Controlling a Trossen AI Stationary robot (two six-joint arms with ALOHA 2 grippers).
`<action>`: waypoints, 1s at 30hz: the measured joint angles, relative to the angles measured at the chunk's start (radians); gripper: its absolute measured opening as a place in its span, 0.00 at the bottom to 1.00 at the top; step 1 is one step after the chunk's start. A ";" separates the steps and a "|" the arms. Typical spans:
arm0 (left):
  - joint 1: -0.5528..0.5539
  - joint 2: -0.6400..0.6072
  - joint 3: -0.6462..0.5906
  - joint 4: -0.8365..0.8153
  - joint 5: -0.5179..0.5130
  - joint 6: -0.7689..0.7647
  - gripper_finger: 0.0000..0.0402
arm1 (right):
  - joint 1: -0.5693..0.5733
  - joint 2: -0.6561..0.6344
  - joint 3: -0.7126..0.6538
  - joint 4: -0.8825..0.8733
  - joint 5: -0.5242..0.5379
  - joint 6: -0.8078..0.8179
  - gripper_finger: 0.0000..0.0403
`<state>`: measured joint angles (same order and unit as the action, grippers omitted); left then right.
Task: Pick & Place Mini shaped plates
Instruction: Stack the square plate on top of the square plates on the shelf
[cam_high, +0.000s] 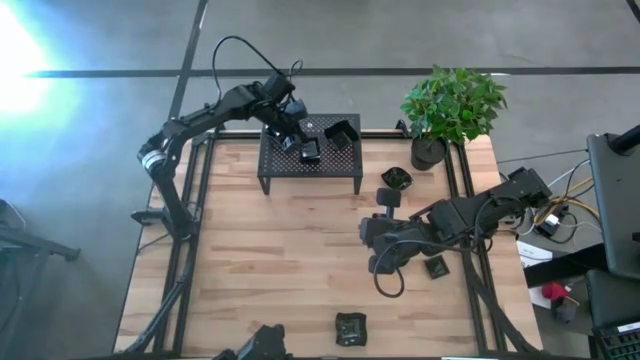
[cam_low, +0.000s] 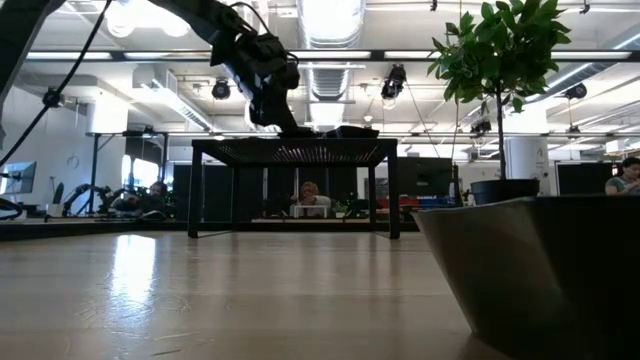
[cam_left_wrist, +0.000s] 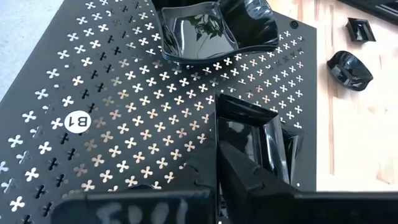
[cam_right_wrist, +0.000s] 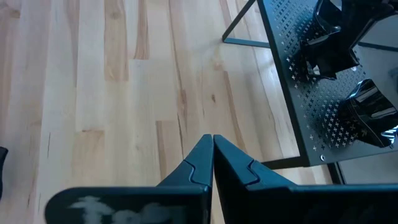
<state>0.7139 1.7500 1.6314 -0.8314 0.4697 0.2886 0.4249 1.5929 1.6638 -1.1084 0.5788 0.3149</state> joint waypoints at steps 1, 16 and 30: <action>-0.001 0.000 0.000 0.000 0.000 0.000 0.04 | 0.000 0.000 0.000 0.000 0.000 0.000 0.02; -0.003 0.000 0.044 -0.015 -0.005 0.008 0.13 | 0.000 0.000 0.000 0.000 0.000 0.000 0.02; -0.048 0.019 0.030 0.079 -0.190 0.053 0.13 | 0.000 0.000 0.000 -0.001 0.000 0.000 0.02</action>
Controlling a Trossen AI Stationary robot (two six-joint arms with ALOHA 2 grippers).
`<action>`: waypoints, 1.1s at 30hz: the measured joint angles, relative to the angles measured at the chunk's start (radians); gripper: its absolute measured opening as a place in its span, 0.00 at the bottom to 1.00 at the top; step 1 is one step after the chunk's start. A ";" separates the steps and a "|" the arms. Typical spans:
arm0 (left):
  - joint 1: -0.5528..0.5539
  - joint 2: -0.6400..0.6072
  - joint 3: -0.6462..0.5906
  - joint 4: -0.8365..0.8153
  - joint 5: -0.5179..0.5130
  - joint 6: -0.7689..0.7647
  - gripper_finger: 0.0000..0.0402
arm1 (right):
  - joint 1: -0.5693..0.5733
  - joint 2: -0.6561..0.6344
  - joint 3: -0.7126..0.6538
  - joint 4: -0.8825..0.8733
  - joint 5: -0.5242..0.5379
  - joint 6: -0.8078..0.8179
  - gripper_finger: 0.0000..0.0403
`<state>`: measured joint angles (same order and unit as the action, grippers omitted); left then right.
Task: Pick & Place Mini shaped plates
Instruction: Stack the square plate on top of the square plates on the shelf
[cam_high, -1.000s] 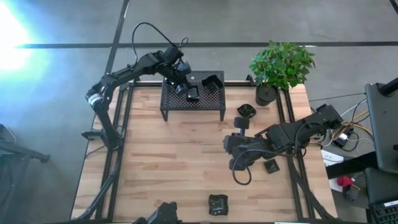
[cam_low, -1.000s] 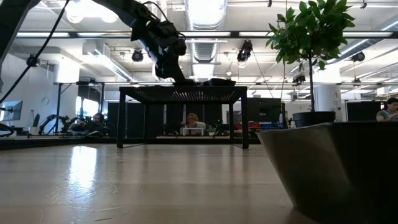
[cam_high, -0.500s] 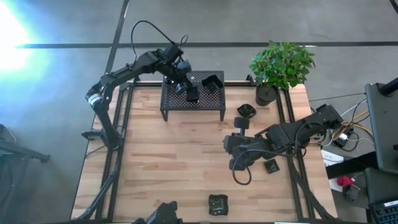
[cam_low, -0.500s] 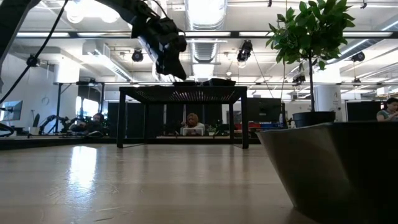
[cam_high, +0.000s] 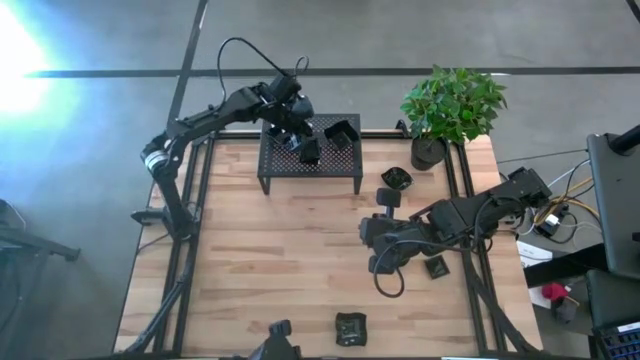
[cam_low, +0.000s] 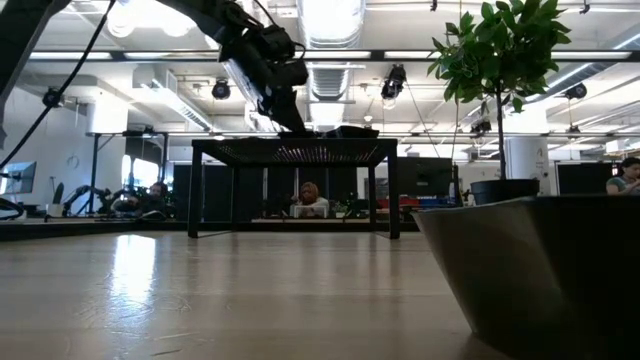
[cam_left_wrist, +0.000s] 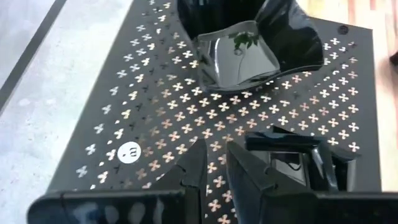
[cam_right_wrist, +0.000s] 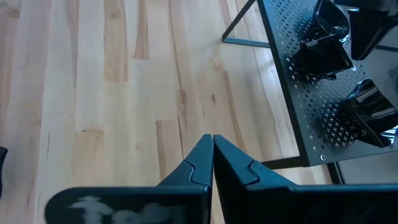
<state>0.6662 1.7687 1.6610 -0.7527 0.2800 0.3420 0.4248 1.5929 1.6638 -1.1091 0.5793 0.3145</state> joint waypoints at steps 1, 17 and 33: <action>-0.005 0.001 -0.002 0.000 0.000 0.000 0.13 | 0.000 0.000 0.000 0.000 0.000 0.000 0.02; -0.028 -0.024 0.001 -0.005 -0.062 0.034 0.13 | 0.000 0.000 0.000 -0.001 0.026 0.000 0.02; -0.046 -0.094 -0.006 -0.204 -0.219 0.041 0.13 | 0.000 0.000 0.000 0.000 0.026 -0.002 0.02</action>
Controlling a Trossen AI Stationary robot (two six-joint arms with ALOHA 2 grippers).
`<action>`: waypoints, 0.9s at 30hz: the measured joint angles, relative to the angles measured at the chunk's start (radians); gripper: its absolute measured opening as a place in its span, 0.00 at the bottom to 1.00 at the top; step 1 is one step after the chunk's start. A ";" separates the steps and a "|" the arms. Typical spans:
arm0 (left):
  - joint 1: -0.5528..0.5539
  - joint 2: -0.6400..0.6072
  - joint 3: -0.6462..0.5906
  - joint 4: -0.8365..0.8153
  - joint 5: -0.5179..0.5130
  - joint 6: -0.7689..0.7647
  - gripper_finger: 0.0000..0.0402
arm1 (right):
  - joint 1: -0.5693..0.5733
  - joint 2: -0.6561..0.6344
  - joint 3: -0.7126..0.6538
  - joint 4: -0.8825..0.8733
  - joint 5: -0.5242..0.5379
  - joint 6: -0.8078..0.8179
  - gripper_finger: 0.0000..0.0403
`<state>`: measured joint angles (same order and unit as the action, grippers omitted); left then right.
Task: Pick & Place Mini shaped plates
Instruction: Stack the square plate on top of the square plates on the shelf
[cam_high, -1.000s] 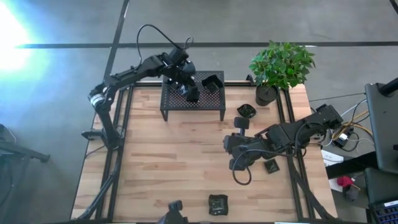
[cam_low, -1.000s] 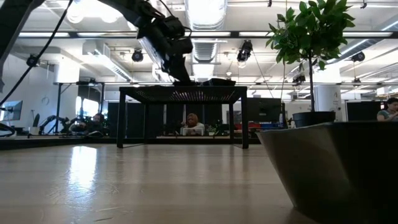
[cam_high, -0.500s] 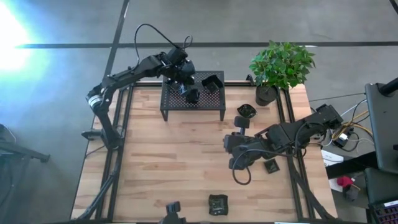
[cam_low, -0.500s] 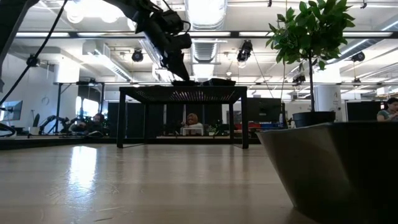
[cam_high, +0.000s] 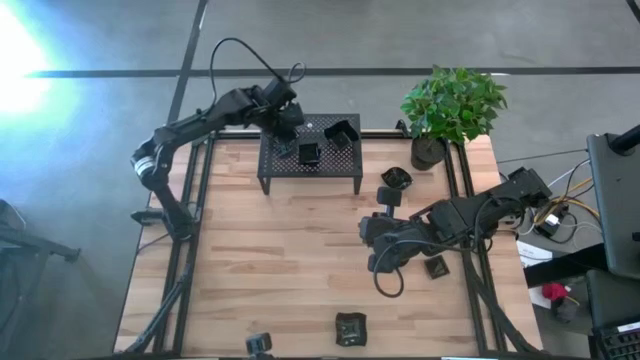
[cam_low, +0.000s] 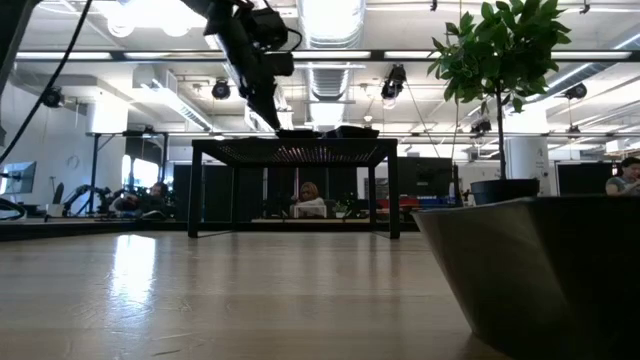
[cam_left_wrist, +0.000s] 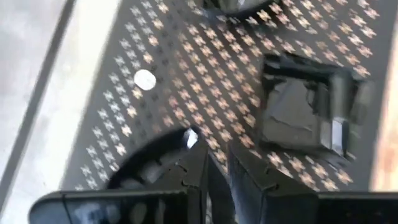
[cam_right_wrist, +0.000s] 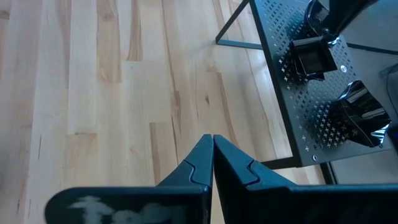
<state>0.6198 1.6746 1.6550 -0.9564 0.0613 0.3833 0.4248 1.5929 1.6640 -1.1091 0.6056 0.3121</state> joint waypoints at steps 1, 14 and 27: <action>-0.004 -0.008 0.000 -0.019 0.000 -0.008 0.13 | 0.000 0.000 0.000 0.000 0.000 0.000 0.02; -0.030 0.010 -0.010 -0.042 0.000 -0.043 0.13 | -0.002 0.000 0.000 0.001 0.000 0.001 0.02; -0.036 0.014 -0.036 0.048 0.000 -0.035 0.13 | -0.002 0.000 0.000 0.002 0.000 0.002 0.02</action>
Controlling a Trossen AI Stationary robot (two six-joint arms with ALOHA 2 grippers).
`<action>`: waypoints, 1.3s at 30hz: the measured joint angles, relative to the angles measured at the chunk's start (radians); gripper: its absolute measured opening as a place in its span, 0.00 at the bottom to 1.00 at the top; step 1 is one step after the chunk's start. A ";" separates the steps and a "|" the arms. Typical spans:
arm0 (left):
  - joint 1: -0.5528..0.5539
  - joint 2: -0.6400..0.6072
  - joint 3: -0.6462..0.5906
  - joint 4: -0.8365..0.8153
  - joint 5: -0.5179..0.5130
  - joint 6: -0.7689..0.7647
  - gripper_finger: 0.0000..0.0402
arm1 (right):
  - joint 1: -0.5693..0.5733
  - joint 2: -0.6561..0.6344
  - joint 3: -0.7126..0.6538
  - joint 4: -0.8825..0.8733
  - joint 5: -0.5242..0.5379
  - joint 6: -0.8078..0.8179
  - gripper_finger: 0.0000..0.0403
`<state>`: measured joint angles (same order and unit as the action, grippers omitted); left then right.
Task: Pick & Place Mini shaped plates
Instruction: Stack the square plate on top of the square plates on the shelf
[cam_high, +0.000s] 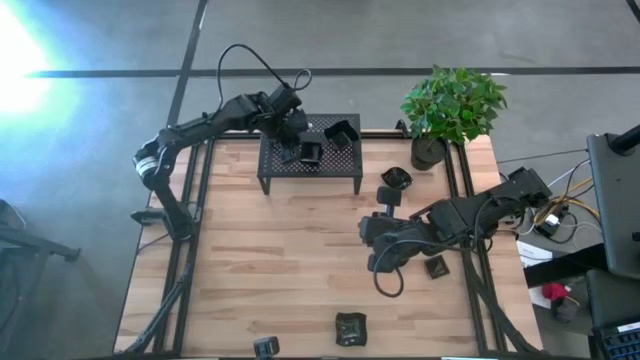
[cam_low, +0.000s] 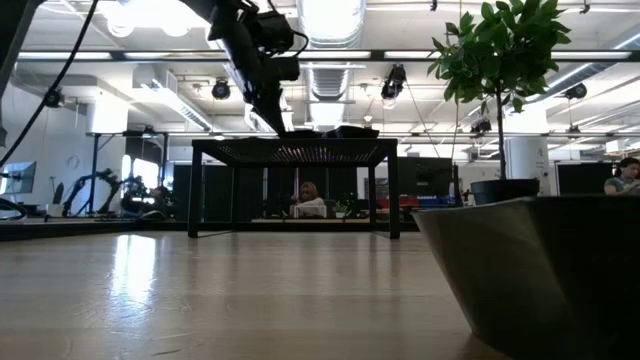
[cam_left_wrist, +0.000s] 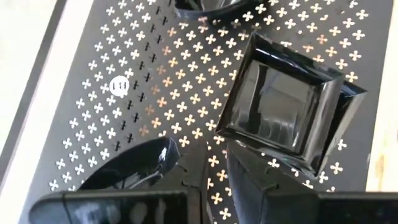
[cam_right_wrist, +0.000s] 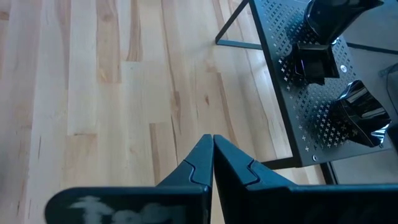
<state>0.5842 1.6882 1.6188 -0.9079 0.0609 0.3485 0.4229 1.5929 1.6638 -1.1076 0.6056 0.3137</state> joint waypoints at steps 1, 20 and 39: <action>0.000 0.000 0.000 0.002 0.000 0.007 0.13 | 0.000 0.000 0.000 0.000 0.000 0.000 0.02; -0.020 -0.017 -0.038 0.227 -0.041 0.079 0.13 | 0.000 0.000 0.000 0.000 0.000 -0.002 0.02; -0.056 -0.017 -0.130 0.313 -0.040 0.125 0.13 | 0.000 0.000 0.000 0.008 0.000 -0.011 0.02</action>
<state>0.5284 1.6711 1.4893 -0.5954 0.0205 0.4736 0.4229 1.5929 1.6642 -1.0996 0.6052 0.3027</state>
